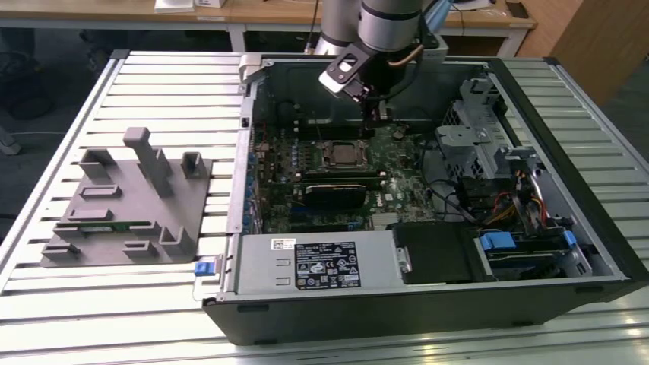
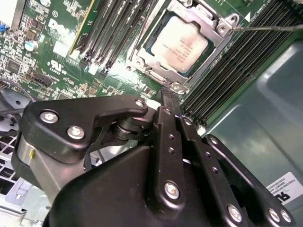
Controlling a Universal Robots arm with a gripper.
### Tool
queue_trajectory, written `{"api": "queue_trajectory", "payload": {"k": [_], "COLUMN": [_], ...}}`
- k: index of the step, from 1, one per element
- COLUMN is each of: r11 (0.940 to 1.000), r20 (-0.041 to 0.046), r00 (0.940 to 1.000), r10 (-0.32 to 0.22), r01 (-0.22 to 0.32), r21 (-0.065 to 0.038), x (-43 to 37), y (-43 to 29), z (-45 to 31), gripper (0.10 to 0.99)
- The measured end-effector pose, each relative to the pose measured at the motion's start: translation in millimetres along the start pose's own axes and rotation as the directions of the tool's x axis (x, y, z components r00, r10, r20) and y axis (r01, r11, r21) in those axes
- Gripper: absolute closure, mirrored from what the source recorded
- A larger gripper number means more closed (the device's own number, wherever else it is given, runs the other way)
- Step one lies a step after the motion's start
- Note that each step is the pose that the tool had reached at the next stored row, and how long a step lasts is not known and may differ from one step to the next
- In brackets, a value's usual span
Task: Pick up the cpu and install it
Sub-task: 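Close the cpu cover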
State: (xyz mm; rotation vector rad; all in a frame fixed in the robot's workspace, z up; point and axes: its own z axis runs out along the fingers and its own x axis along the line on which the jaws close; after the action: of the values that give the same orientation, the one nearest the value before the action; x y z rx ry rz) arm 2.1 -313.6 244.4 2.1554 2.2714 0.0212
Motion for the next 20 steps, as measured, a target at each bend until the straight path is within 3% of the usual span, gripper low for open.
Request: {"api": "queue_trajectory", "payload": {"k": [20], "r11": [1.0], "r20": [0.0], "r00": [1.0], "r10": [0.0], "r01": [0.0], "r21": [0.0], "x": [0.6], "y": [-11.1], "z": [0.1], "gripper": [0.98]}}
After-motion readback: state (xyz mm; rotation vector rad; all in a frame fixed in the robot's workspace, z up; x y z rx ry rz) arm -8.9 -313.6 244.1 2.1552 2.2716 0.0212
